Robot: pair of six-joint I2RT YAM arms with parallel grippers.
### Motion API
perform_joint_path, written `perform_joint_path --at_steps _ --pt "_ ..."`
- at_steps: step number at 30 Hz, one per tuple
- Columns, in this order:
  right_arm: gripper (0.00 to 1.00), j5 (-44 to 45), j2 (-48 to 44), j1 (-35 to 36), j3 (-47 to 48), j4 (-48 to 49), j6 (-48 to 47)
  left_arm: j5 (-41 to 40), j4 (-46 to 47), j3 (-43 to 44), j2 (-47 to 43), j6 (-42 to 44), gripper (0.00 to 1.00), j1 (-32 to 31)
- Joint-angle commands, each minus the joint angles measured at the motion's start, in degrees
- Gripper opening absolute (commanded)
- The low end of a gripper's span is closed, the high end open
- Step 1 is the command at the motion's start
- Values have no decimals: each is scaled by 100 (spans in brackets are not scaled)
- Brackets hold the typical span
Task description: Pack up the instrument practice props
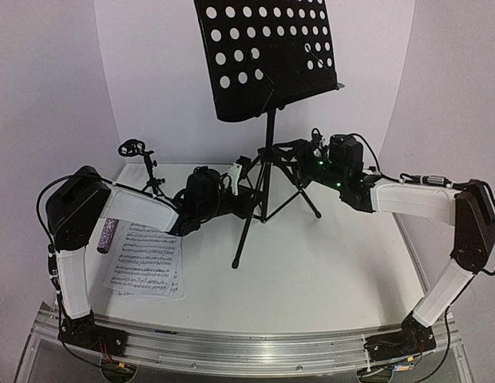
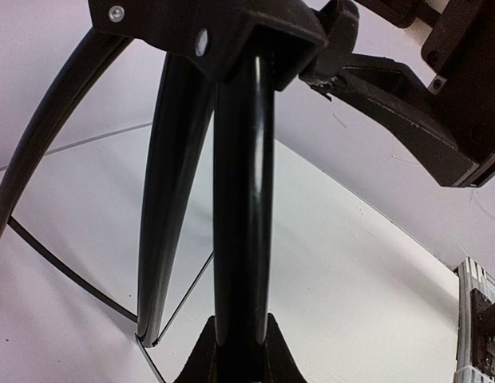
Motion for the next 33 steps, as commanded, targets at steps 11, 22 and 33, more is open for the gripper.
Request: perform_joint_path --at_steps 11,22,33 --pt "32 -154 314 11 235 412 941 192 290 -23 -143 185 0 51" --pt "0 94 233 8 107 199 313 211 212 -65 -183 192 0 110" --pt "0 522 -184 510 677 -1648 -7008 559 233 -77 -258 343 0 251"
